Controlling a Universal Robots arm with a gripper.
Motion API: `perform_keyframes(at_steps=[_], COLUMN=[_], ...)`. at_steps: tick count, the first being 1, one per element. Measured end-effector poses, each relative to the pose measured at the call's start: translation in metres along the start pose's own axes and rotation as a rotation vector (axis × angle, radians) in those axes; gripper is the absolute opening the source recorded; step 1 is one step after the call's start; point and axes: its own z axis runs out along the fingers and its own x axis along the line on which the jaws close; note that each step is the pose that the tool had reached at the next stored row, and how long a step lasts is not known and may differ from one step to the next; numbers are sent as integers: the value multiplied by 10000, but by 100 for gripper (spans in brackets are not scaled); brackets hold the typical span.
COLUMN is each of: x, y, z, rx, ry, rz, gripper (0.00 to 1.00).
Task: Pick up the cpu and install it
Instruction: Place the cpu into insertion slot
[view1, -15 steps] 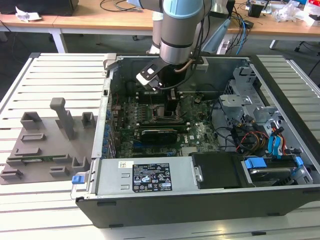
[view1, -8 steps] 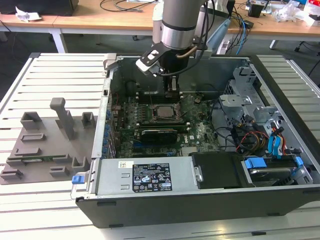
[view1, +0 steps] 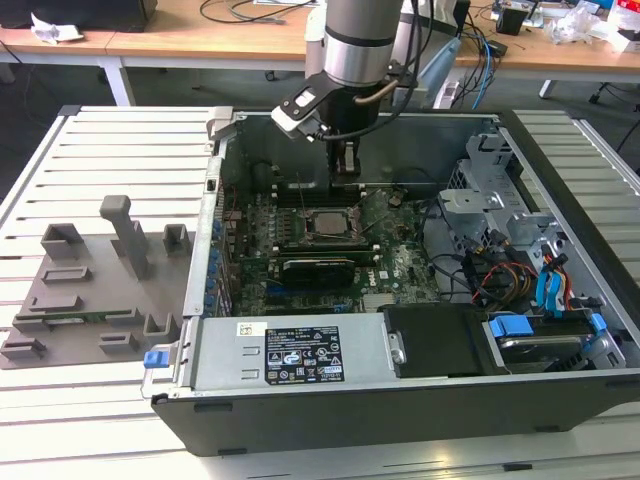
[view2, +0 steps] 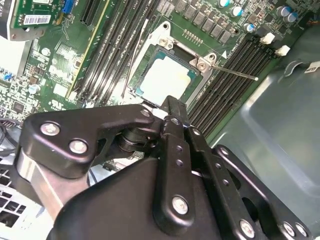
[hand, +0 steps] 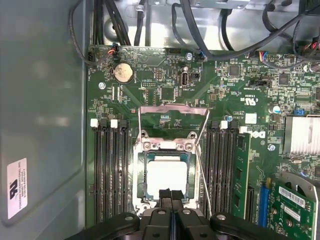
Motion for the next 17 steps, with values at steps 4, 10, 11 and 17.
perform_keyframes(at_steps=[4,10,11,17], x=[-1,-7,-8,-11], y=[-2,-8,-9,-13], z=[-39,-188,-224,-308], rx=[1,0,0,-1], ry=[0,0,0,2], rz=[0,0,0,0], gripper=[11,11,11,11])
